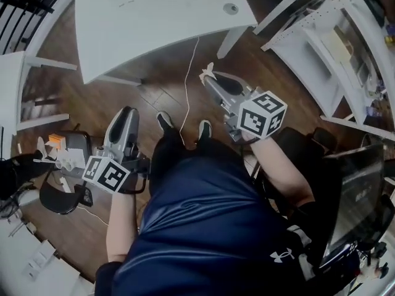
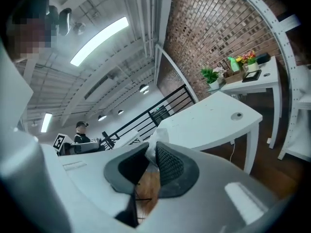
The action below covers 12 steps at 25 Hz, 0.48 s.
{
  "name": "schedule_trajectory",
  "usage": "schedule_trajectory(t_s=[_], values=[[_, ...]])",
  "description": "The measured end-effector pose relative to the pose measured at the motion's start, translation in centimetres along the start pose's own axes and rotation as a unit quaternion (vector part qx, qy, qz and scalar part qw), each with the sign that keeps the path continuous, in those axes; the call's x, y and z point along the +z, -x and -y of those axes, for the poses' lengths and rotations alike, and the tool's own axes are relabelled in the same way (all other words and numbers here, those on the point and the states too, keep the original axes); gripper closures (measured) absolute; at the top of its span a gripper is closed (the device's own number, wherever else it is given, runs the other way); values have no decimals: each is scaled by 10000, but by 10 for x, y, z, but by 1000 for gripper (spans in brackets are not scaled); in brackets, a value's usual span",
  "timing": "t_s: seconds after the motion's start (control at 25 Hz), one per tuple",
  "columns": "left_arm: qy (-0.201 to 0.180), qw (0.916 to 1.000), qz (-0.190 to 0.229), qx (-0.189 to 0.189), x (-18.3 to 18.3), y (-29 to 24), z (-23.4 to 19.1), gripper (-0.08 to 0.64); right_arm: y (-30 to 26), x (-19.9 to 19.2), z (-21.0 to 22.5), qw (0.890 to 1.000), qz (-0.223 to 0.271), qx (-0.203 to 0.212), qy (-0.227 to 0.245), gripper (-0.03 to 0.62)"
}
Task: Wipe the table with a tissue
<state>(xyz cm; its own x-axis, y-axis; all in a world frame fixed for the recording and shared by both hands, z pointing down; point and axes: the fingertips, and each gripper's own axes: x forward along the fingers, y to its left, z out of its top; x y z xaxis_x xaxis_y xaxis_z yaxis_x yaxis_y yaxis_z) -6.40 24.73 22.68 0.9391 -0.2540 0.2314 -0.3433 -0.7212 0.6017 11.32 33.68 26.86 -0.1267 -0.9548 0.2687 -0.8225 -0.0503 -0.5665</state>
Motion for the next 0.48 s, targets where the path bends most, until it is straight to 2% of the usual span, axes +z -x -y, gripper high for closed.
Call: schedule_trajectory(t_s=[0.24,0.48], values=[[-160,9990,-62,-408,-8,-3,40,454,46,6,-6,9991,332,-274,-10,545],[-390,9949,-284,-889,-36,19,51,454,70,8,-46,9969,583,-383,360,545]])
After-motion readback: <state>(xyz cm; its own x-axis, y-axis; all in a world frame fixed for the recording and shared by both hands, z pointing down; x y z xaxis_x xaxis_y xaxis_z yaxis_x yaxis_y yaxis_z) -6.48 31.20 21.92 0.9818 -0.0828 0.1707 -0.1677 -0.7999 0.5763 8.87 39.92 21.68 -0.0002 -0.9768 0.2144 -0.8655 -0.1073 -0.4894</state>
